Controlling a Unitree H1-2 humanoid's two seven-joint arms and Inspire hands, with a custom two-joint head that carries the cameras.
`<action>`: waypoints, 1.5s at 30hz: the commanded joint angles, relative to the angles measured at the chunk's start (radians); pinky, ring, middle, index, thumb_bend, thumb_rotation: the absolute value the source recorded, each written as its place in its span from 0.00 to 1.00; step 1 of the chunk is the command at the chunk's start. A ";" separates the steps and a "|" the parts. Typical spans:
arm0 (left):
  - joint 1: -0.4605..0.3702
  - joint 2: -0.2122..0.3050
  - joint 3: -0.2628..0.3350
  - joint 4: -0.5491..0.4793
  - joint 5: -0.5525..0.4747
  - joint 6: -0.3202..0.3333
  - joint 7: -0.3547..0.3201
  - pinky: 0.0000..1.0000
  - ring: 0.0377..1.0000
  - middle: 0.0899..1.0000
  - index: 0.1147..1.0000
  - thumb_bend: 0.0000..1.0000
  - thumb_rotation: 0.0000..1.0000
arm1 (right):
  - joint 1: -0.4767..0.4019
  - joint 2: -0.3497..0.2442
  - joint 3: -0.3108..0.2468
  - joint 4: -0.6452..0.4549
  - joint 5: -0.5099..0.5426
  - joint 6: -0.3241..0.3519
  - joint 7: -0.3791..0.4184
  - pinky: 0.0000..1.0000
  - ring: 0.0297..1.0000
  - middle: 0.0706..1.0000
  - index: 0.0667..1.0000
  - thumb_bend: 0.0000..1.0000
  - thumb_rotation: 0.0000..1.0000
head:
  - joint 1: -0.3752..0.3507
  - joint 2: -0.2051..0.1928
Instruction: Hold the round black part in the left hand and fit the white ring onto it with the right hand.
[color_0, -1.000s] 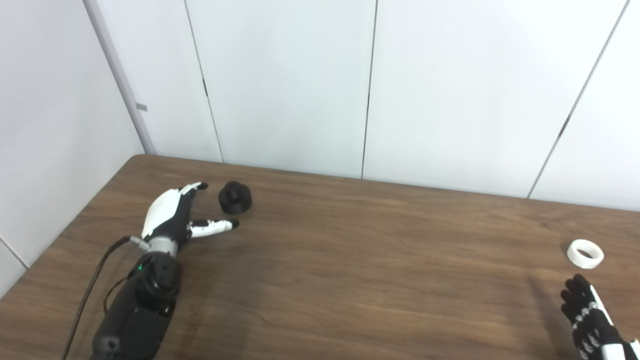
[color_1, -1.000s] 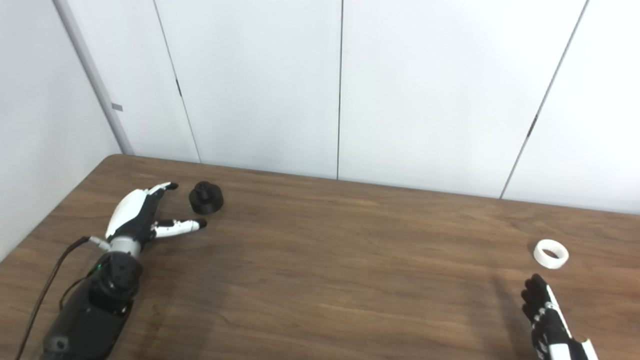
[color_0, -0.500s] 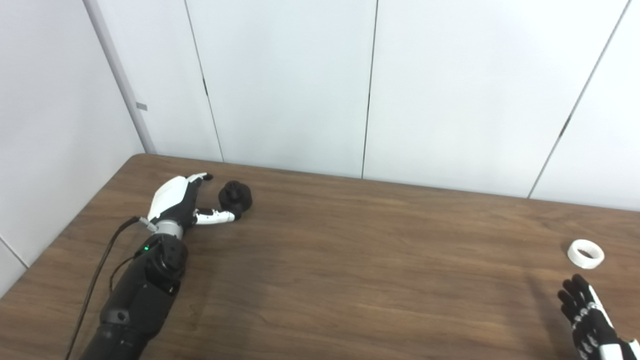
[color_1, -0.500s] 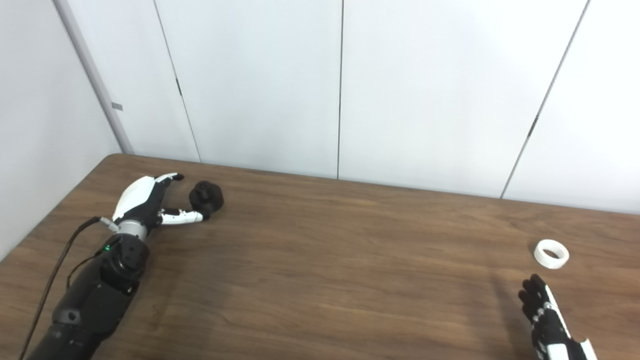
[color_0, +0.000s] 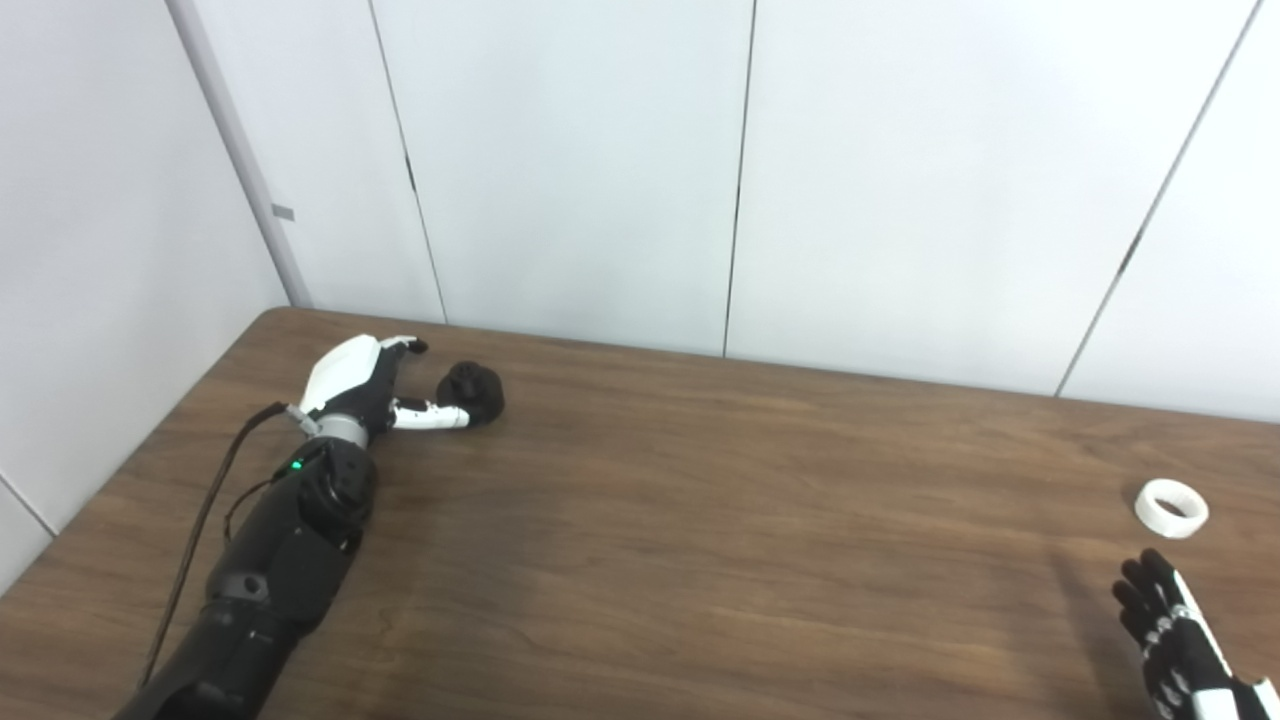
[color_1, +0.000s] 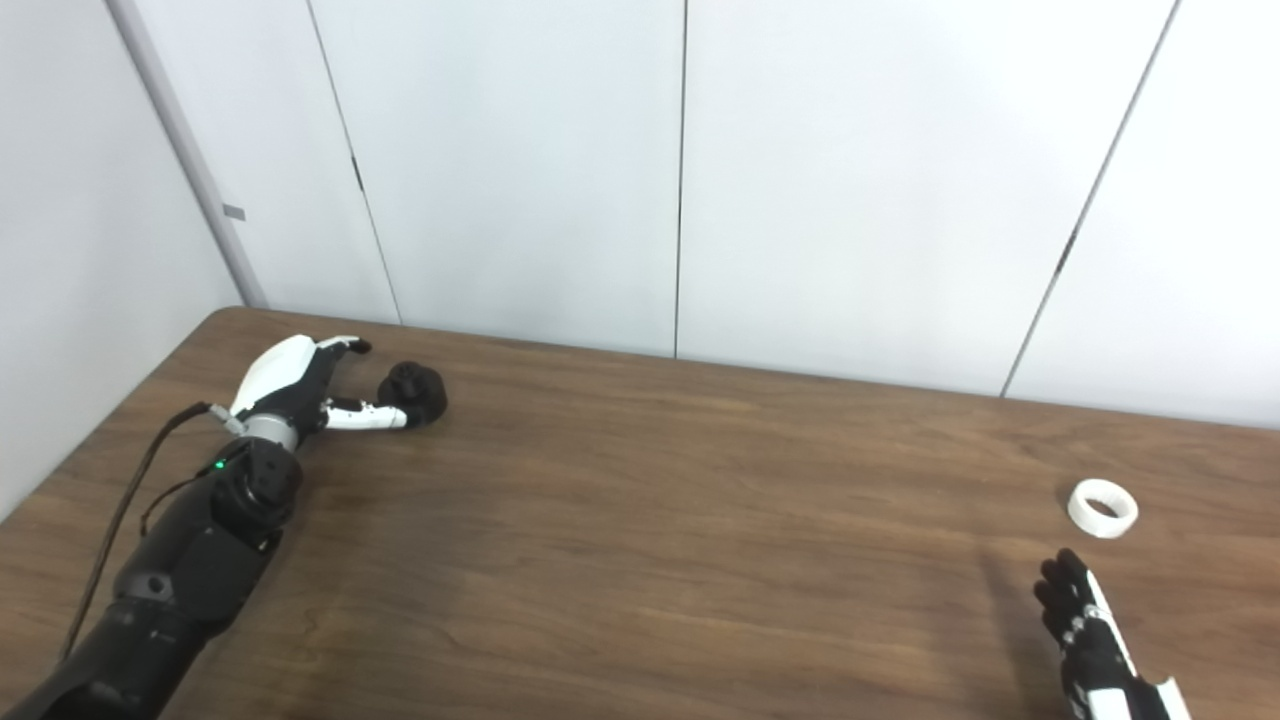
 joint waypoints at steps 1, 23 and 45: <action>-0.070 0.028 -0.001 0.003 -0.002 -0.021 0.012 1.00 0.99 0.93 0.84 0.96 0.38 | 0.059 0.053 0.030 0.120 0.007 -0.019 -0.005 1.00 0.96 0.98 0.99 0.59 1.00 | 0.001 0.001; -0.113 0.022 -0.079 0.062 0.005 -0.053 -0.018 1.00 1.00 0.93 0.83 0.95 0.44 | 0.057 0.073 0.029 0.113 0.007 -0.002 -0.021 1.00 0.96 0.97 0.97 0.62 1.00 | -0.015 -0.007; -0.132 0.042 -0.107 0.091 0.018 -0.065 -0.013 1.00 0.99 0.92 0.75 0.92 0.43 | 0.058 0.076 0.036 0.106 -0.011 0.002 -0.031 0.99 0.97 0.97 0.98 0.61 1.00 | -0.017 -0.008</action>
